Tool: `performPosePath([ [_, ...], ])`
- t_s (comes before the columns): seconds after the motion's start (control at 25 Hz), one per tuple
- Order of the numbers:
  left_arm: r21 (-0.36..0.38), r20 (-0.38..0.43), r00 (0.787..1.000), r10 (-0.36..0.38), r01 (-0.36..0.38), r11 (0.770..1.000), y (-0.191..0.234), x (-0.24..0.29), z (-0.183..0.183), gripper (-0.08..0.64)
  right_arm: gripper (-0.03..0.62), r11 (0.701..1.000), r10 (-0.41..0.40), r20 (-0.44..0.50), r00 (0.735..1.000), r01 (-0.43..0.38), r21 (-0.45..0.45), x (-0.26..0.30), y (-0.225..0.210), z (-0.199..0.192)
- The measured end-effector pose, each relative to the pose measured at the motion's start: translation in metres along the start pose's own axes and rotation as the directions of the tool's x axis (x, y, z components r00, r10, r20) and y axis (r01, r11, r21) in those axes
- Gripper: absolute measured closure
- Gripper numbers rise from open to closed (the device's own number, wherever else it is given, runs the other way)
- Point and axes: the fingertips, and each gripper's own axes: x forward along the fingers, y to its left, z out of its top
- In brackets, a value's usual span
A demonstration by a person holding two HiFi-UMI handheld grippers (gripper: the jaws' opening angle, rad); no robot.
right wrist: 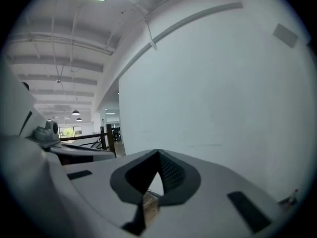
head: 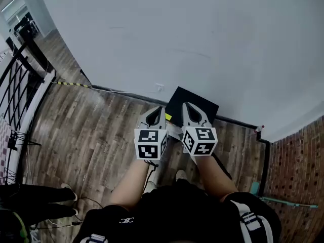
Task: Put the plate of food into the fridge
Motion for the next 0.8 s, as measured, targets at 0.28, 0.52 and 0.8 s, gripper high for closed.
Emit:
performPosePath([
  [0.28, 0.044, 0.046, 0.999, 0.017, -0.019, 0.999, 0.001, 0.000, 0.032, 0.566, 0.578, 1.000, -0.012, 0.067, 0.998, 0.012, 0.009, 0.000, -0.014, 0.032],
  [0.52, 0.079, 0.046, 0.999, 0.001, -0.005, 0.997, -0.013, 0.012, 0.036, 0.566, 0.578, 0.999, -0.034, 0.095, 0.995, 0.033, 0.020, 0.003, -0.033, 0.044],
  [0.8, 0.055, 0.077, 0.997, -0.016, 0.012, 0.998, -0.023, 0.027, 0.045, 0.565, 0.578, 1.000, -0.013, 0.078, 0.997, 0.012, 0.012, 0.006, -0.041, 0.038],
])
